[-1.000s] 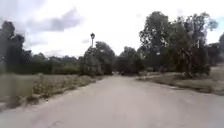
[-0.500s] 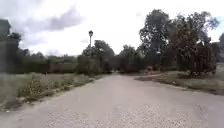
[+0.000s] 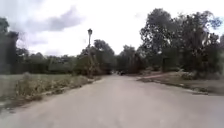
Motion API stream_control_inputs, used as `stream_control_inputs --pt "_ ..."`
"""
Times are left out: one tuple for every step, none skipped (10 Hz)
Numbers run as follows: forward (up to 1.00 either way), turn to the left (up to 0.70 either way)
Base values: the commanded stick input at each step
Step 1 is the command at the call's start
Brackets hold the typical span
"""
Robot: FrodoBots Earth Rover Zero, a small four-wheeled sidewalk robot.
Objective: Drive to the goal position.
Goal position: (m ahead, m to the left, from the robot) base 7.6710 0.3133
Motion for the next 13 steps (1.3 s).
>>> stream_control_inputs --pt "1.0 0.01" --pt "1.0 0.01" --pt "1.0 0.01" --pt "1.0 0.01" --pt "1.0 0.01" --pt "1.0 0.01" --pt "1.0 0.01" --pt "1.0 0.06" --pt "1.0 0.13" --pt "1.0 0.2" --pt "1.0 0.01" --pt "1.0 0.01" --pt "1.0 0.01"
